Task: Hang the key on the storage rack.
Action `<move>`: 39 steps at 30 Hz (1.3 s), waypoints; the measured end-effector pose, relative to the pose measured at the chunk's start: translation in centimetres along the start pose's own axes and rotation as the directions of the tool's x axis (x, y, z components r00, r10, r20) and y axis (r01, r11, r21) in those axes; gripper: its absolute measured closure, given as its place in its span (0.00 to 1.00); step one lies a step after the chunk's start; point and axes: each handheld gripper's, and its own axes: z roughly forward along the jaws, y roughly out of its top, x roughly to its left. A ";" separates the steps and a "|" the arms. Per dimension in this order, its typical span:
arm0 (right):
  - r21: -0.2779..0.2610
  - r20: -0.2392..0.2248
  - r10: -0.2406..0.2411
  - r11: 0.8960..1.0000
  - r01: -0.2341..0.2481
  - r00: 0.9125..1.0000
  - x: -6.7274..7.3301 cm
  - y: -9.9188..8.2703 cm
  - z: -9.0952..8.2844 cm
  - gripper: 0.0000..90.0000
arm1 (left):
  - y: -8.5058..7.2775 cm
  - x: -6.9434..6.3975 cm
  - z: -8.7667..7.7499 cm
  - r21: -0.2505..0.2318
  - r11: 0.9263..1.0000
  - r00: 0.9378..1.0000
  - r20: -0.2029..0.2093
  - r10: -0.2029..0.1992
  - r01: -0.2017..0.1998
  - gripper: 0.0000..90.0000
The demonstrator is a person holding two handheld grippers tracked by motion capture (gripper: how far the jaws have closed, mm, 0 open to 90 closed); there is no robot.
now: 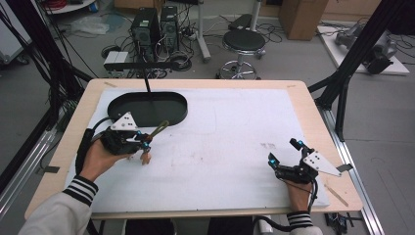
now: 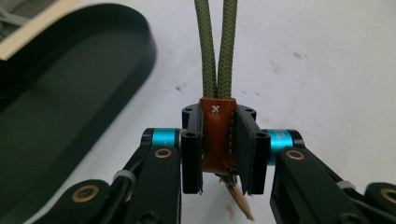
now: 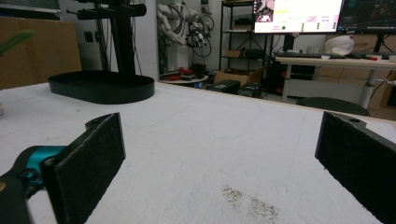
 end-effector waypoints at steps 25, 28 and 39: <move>0.002 0.000 -0.001 1.000 0.001 1.000 0.0 0.0 0.0 0.00 | 2.1 5.3 -2.7 -0.217 0.972 0.961 -0.237 -0.145 0.093 0.82; 0.002 0.000 -0.001 1.000 0.001 1.000 0.0 0.0 0.0 0.00 | 2.4 5.8 -2.8 -0.233 0.967 0.957 -0.242 -0.160 0.102 0.82; 0.000 0.001 -0.003 1.000 0.003 1.000 0.0 0.0 0.0 0.00 | 3.8 8.0 -3.4 -0.292 0.949 0.922 -0.321 -0.216 0.121 0.82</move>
